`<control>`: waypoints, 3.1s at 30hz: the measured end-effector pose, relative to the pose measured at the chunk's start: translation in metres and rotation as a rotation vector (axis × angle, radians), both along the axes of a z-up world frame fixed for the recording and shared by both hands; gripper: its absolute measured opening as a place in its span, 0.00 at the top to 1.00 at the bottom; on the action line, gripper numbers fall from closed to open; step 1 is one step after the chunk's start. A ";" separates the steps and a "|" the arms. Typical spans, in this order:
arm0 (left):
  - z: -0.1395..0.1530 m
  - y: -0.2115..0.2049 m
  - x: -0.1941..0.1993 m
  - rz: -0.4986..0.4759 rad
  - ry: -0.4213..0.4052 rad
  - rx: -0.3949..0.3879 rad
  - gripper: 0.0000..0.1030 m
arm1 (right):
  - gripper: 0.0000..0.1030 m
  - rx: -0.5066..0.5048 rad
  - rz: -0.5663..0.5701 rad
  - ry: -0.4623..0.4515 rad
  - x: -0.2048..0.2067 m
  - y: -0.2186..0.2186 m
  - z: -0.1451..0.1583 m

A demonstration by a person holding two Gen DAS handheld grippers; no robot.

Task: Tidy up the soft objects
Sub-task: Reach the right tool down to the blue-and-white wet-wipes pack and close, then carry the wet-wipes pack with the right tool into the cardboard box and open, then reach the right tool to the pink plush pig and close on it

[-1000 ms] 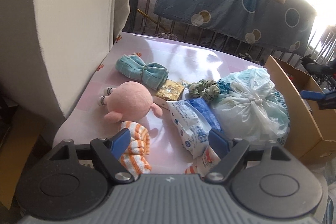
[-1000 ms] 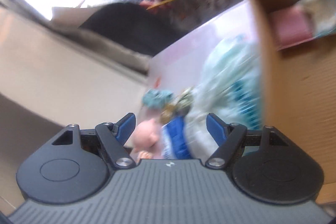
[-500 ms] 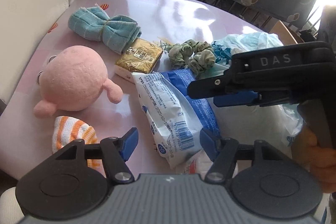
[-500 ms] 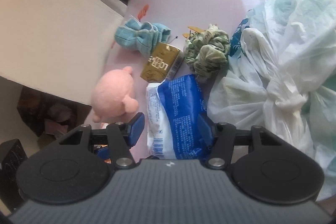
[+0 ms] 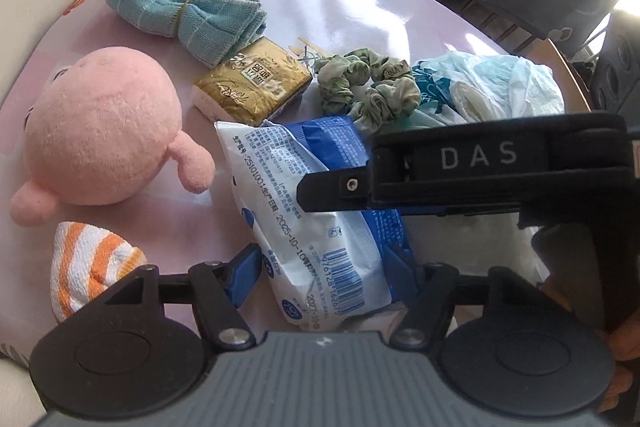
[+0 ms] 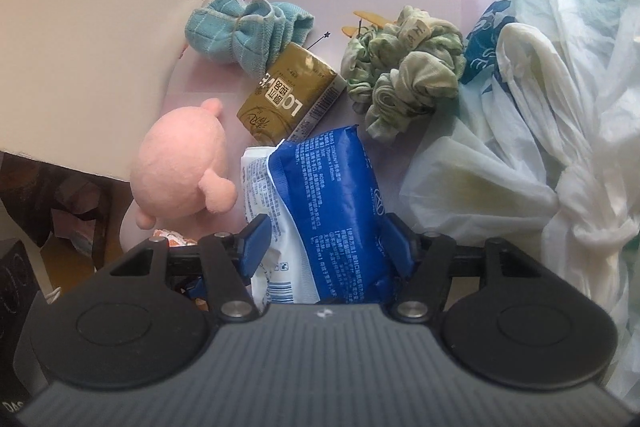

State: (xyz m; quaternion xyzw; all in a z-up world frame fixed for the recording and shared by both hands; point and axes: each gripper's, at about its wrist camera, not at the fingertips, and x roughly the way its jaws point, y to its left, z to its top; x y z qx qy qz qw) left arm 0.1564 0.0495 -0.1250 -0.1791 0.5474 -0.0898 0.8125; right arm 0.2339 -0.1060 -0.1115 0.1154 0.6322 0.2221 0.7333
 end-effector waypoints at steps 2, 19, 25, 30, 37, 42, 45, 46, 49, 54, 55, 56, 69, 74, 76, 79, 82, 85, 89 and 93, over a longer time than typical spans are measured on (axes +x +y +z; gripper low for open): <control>0.003 -0.001 0.000 0.013 -0.007 0.010 0.36 | 0.42 0.006 0.002 -0.003 0.000 0.002 0.000; 0.107 -0.023 -0.029 0.036 -0.252 0.141 0.39 | 0.45 0.245 -0.076 -0.120 -0.020 -0.032 0.080; 0.157 -0.066 -0.036 -0.019 -0.365 0.186 0.39 | 0.45 0.341 -0.129 -0.220 -0.034 -0.075 0.134; 0.189 -0.123 -0.035 -0.115 -0.445 0.184 0.39 | 0.45 0.373 -0.200 -0.300 -0.046 -0.136 0.173; 0.204 -0.222 -0.018 -0.313 -0.477 0.122 0.39 | 0.45 0.358 -0.387 -0.377 -0.071 -0.253 0.204; 0.192 -0.299 0.008 -0.444 -0.419 0.080 0.39 | 0.45 0.330 -0.535 -0.383 -0.084 -0.336 0.199; 0.176 -0.335 0.023 -0.493 -0.385 0.090 0.39 | 0.45 0.337 -0.606 -0.354 -0.083 -0.380 0.181; 0.171 -0.343 0.028 -0.503 -0.375 0.096 0.38 | 0.45 0.347 -0.625 -0.339 -0.083 -0.392 0.172; 0.149 -0.366 0.041 -0.525 -0.320 0.131 0.38 | 0.46 0.385 -0.669 -0.279 -0.072 -0.415 0.136; 0.123 -0.359 0.050 -0.517 -0.264 0.146 0.37 | 0.47 0.377 -0.712 -0.152 -0.043 -0.428 0.070; 0.124 -0.349 0.049 -0.516 -0.270 0.143 0.37 | 0.48 0.361 -0.718 -0.131 -0.037 -0.428 0.059; 0.125 -0.342 0.048 -0.514 -0.279 0.142 0.37 | 0.48 0.349 -0.725 -0.111 -0.034 -0.428 0.050; 0.157 -0.221 0.011 -0.354 -0.339 0.119 0.32 | 0.47 0.124 -0.571 0.004 -0.014 -0.399 0.022; 0.142 -0.176 -0.012 -0.305 -0.285 0.128 0.32 | 0.51 0.031 -0.516 0.041 -0.005 -0.364 0.004; 0.135 -0.161 -0.022 -0.296 -0.266 0.133 0.32 | 0.53 0.024 -0.527 0.029 -0.002 -0.358 0.004; 0.123 -0.137 -0.036 -0.262 -0.239 0.129 0.32 | 0.55 0.020 -0.569 0.015 0.003 -0.356 0.004; 0.112 -0.115 -0.050 -0.211 -0.215 0.109 0.32 | 0.55 0.014 -0.589 -0.001 0.008 -0.353 0.002; 0.106 -0.096 -0.067 -0.158 -0.215 0.105 0.32 | 0.54 0.019 -0.605 -0.022 0.011 -0.353 0.002; 0.105 -0.074 -0.089 -0.111 -0.255 0.154 0.32 | 0.47 0.054 -0.625 -0.013 0.006 -0.356 0.004; 0.107 -0.058 -0.105 -0.056 -0.296 0.216 0.32 | 0.39 0.090 -0.655 -0.045 -0.013 -0.364 0.026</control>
